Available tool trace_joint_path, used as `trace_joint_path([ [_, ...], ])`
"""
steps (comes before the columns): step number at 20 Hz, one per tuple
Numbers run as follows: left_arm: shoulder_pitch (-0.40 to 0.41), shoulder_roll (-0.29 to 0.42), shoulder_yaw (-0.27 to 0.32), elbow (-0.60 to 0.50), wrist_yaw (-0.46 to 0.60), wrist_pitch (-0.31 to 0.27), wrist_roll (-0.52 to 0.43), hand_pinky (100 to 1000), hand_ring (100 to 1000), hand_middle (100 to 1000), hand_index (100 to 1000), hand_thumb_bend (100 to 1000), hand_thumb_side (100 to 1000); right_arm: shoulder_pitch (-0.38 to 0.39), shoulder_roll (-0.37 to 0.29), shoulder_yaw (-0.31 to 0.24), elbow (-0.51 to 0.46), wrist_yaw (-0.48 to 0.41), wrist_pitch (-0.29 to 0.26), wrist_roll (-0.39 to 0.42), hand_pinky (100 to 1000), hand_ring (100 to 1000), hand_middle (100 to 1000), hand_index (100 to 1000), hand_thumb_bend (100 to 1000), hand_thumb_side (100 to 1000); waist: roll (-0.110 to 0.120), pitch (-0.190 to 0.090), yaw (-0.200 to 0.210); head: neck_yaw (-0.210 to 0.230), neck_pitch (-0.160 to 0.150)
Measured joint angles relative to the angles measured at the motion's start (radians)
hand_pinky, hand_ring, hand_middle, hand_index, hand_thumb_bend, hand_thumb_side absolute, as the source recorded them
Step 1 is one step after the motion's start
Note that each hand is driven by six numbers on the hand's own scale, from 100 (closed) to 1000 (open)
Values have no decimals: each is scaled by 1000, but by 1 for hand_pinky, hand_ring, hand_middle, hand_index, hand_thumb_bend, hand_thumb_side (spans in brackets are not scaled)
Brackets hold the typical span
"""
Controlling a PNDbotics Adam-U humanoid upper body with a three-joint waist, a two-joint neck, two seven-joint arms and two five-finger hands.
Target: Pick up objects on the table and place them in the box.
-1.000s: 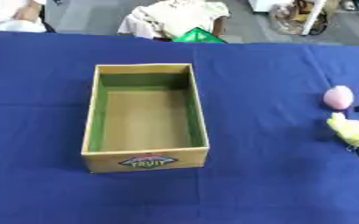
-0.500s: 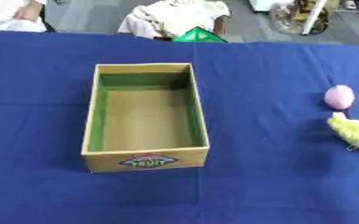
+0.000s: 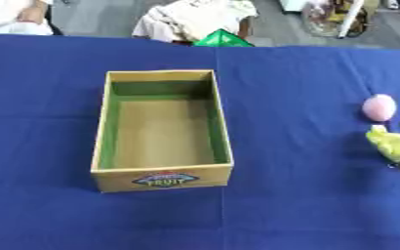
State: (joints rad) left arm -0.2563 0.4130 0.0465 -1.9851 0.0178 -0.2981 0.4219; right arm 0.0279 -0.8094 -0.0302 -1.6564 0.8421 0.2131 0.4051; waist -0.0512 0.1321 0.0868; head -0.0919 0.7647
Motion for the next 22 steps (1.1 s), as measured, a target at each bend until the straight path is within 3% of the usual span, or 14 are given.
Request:
trace_joint_path([
  [10, -1, -8, -2, 0, 4, 3, -3, 765, 866, 729, 769, 280, 737, -56, 4, 19, 111, -10, -10, -16, 858, 909, 884, 929, 273, 149, 6, 7, 4, -8, 0],
  [22, -4, -9, -6, 0, 8, 6, -7, 765, 868, 729, 768, 275, 742, -84, 15, 38, 145, -17, -33, -13, 848, 889, 841, 909, 262, 153, 6, 11, 7, -9, 0],
])
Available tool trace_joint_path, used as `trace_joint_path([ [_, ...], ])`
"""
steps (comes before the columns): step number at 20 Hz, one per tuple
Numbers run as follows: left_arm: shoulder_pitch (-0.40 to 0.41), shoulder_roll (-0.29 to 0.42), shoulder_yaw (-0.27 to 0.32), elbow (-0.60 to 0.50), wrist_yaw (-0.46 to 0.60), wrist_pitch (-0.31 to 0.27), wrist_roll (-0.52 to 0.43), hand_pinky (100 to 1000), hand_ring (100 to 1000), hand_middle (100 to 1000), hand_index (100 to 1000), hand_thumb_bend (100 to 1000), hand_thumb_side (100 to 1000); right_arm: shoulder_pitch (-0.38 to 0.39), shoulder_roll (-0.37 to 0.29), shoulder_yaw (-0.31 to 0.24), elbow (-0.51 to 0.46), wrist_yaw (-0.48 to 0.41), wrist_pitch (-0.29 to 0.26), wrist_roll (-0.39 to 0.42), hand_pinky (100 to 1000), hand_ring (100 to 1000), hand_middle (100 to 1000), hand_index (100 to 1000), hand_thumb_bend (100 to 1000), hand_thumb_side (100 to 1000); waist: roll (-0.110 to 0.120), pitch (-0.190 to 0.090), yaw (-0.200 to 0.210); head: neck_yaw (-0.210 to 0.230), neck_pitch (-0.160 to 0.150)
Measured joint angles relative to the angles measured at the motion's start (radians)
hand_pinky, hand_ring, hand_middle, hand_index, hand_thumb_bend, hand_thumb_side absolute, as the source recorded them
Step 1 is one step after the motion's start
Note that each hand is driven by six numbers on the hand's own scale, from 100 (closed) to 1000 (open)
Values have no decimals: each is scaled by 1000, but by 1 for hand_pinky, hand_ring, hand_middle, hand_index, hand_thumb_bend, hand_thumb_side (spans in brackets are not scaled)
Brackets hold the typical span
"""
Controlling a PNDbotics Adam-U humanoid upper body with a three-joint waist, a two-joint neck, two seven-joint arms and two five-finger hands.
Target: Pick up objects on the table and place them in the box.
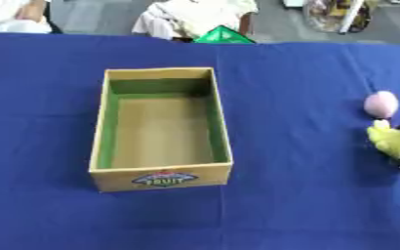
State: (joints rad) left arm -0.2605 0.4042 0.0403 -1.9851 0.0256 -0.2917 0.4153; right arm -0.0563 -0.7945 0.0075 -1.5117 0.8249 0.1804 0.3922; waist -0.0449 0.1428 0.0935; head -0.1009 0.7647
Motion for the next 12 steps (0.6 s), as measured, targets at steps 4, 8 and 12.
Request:
trace_joint_path([
  [4, -1, 0, 0, 0, 0, 1, -1, 765, 868, 729, 768, 275, 742, -5, 4, 3, 3, 2, -4, 4, 848, 889, 841, 909, 262, 153, 0, 0, 0, 0, 0],
  [8, -3, 0, 0, 0, 1, 0, -2, 765, 869, 729, 767, 272, 743, -6, 8, 3, 2, 2, -6, -4, 832, 855, 735, 837, 186, 154, 0, 3, 1, 1, 0],
  [12, -3, 0, 0, 0, 1, 0, -3, 765, 869, 729, 767, 271, 742, 1, 16, -2, -23, -6, 6, -37, 821, 838, 680, 798, 107, 141, 0, 5, 1, 2, 0],
])
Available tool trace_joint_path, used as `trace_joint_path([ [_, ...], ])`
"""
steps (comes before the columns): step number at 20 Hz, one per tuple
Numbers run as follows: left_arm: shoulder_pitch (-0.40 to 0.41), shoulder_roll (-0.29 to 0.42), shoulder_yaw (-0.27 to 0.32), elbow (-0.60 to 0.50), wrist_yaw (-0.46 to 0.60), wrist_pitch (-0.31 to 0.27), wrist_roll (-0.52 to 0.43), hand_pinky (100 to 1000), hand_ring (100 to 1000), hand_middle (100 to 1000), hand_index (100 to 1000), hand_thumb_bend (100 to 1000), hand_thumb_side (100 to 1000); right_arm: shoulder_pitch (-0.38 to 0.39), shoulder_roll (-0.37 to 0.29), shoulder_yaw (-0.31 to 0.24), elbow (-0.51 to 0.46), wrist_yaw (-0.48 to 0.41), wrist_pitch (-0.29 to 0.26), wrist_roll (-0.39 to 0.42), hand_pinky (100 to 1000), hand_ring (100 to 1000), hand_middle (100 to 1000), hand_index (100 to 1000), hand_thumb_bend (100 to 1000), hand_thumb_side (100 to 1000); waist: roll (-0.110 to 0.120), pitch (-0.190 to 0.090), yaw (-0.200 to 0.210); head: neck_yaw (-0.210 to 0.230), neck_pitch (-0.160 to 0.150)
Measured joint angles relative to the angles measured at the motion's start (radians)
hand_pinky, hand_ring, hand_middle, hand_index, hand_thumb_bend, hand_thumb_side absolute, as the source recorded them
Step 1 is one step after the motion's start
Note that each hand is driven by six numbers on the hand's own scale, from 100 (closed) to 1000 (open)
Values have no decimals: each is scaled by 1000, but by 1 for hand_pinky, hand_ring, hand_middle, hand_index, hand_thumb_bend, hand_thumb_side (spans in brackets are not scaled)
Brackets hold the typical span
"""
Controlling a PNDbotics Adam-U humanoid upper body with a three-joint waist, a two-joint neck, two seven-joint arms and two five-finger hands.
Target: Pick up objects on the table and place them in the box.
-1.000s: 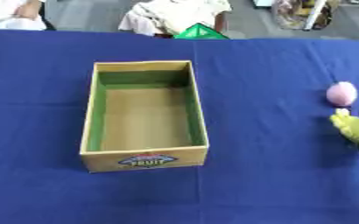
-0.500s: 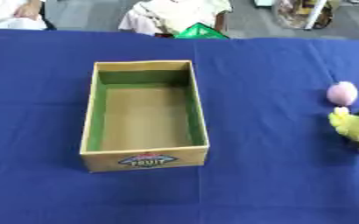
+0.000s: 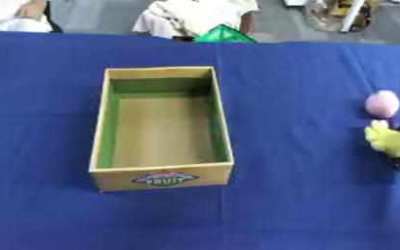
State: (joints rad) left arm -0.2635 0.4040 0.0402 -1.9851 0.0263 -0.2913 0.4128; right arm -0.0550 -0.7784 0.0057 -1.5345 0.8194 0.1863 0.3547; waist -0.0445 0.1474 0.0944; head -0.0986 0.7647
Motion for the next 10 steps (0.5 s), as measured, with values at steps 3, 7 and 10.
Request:
trace_joint_path([
  [3, 0, 0, 0, 0, 0, 0, 0, 765, 870, 729, 768, 272, 741, 9, 1, -3, -37, -9, 13, -27, 821, 836, 681, 799, 100, 145, 0, 0, 0, 0, 0],
  [7, 0, 0, 0, 0, 0, 0, 0, 765, 870, 729, 768, 272, 739, 22, 1, -7, -96, -19, 23, -43, 822, 834, 681, 802, 100, 150, -1, 0, 0, 1, 0],
  [10, 0, 0, 0, 0, 0, 0, 0, 765, 870, 729, 768, 273, 738, 33, 1, -17, -146, -26, 30, -43, 823, 832, 679, 802, 100, 149, -1, -1, 0, 4, 0],
])
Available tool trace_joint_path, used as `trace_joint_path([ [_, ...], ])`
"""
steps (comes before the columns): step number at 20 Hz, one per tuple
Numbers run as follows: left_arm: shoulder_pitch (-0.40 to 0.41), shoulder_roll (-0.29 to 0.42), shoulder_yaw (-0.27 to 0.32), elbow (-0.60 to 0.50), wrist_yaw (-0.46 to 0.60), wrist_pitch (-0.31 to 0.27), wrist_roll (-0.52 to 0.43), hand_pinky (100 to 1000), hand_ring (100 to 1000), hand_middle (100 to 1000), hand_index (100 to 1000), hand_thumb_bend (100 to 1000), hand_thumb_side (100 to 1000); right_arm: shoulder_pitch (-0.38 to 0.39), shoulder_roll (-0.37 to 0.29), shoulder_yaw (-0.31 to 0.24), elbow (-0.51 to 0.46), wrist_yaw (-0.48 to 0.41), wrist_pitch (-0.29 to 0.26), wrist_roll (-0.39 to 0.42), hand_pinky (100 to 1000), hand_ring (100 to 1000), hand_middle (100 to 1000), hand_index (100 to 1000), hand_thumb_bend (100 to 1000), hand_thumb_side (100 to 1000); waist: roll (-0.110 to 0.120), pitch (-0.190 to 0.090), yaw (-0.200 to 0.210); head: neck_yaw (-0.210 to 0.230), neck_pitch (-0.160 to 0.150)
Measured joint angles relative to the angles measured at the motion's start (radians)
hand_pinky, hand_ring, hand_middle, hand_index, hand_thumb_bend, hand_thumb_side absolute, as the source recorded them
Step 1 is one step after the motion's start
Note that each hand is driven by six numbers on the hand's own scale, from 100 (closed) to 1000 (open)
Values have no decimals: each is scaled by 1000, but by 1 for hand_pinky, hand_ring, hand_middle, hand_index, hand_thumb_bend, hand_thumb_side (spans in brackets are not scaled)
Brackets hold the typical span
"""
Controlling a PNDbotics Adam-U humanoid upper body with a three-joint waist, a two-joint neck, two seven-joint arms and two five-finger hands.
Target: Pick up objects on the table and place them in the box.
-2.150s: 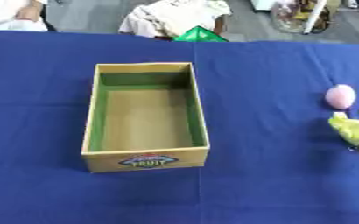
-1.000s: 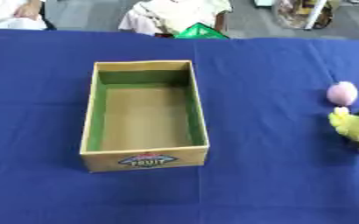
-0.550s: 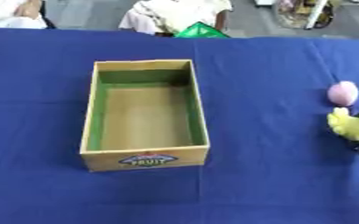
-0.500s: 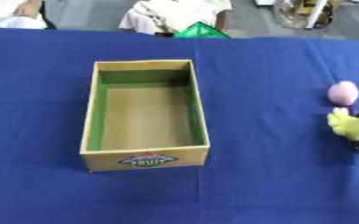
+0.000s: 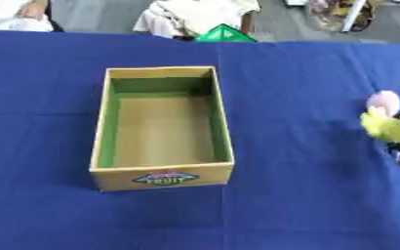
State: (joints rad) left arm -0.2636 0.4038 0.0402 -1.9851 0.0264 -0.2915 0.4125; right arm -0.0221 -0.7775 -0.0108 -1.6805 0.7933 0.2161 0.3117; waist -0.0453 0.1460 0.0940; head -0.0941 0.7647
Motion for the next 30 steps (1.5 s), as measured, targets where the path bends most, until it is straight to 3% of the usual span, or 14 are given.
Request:
trace_joint_path([
  [6, 0, 0, 0, 0, 0, 0, 0, 765, 869, 729, 768, 275, 737, 6, 0, -25, -127, -6, 6, -8, 816, 820, 674, 801, 100, 148, -1, -4, -1, 5, 0],
  [11, -1, 0, 0, 0, 0, 0, 0, 766, 869, 729, 768, 277, 735, -26, -26, -16, -250, -31, -28, -27, 804, 793, 678, 799, 100, 182, -6, -5, 3, 2, 0],
  [17, -7, -8, -9, 0, 9, -2, -7, 766, 870, 729, 768, 278, 735, -150, -94, 55, -298, -79, -109, -36, 788, 766, 693, 802, 100, 192, -10, -11, 31, -24, 0],
  [21, -14, -9, -19, 0, 19, 0, -18, 766, 870, 729, 768, 278, 735, -247, -101, 113, -303, -111, -169, -13, 786, 760, 695, 803, 100, 193, -12, -11, 54, -50, 0],
  [25, -23, -18, -28, 0, 30, 0, -28, 766, 870, 729, 768, 278, 735, -343, -75, 157, -303, -133, -214, 35, 781, 751, 689, 802, 100, 187, -13, -12, 71, -77, 0],
  [30, -35, -27, -33, 0, 40, -1, -38, 767, 870, 729, 768, 280, 735, -466, -7, 231, -303, -136, -210, 109, 777, 746, 687, 800, 100, 190, -12, -9, 85, -103, 0],
])
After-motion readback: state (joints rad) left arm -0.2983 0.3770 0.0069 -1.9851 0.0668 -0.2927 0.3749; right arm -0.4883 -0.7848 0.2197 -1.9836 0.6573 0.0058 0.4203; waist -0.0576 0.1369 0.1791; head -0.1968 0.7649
